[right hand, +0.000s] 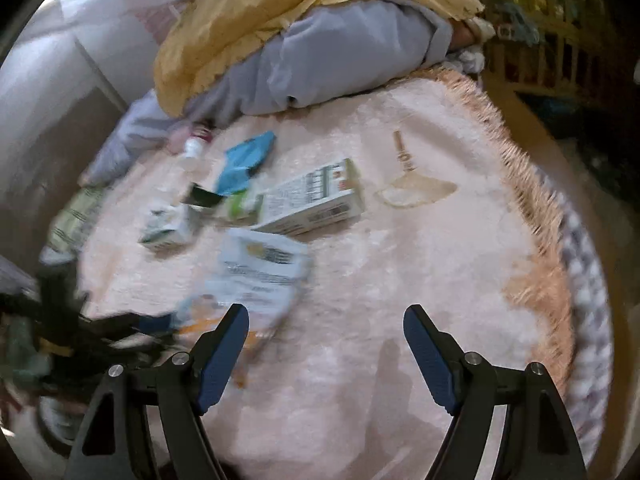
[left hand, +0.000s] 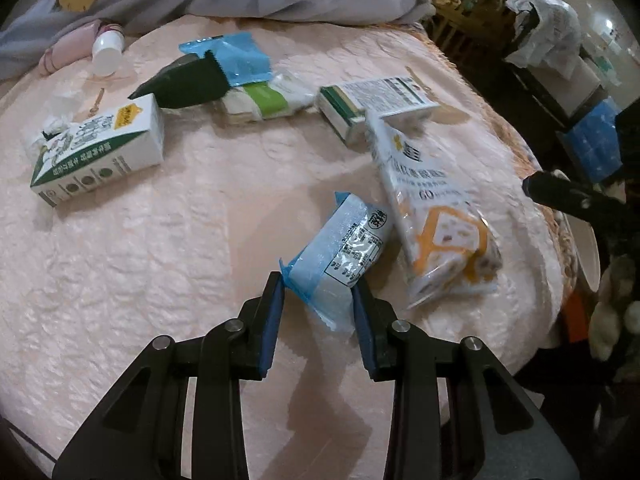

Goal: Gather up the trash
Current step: 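Grasp the blue-white wrapper with the left tool while the right tool grasps the snack bag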

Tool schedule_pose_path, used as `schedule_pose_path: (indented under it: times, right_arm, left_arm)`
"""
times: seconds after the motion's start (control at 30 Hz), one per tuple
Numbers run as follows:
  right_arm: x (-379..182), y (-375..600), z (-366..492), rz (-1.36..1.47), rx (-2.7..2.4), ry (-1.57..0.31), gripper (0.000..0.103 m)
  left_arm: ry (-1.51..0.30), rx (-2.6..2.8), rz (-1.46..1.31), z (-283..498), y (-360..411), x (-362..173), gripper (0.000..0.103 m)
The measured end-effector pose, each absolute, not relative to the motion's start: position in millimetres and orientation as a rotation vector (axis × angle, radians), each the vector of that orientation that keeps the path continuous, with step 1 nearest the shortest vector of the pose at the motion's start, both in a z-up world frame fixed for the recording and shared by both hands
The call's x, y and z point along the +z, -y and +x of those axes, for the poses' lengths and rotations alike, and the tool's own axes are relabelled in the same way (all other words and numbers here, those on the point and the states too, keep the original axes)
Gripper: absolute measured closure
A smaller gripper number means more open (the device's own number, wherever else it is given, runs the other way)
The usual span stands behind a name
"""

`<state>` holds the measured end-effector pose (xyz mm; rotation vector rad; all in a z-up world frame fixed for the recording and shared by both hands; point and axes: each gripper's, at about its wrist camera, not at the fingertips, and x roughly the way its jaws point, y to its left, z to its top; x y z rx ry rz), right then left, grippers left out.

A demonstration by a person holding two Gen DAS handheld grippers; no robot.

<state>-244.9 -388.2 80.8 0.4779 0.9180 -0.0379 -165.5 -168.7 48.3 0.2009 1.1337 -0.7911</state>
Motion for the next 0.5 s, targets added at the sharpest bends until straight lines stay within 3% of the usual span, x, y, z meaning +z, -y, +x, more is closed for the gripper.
schedule_pose_path:
  times: [0.2, 0.27, 0.5]
  right_arm:
    - [78, 359, -233, 0.516, 0.03, -0.949, 0.02]
    - [75, 349, -224, 0.512, 0.034, -0.964, 0.014]
    - [59, 313, -181, 0.434, 0.037, -1.049, 0.013]
  left_arm:
    - [-1.076, -0.686, 0.219, -173, 145, 59, 0.072]
    - [-1.062, -0.635, 0.221, -169, 131, 62, 0.072]
    - [-1.12, -0.517, 0.201, -160, 92, 46, 0.07]
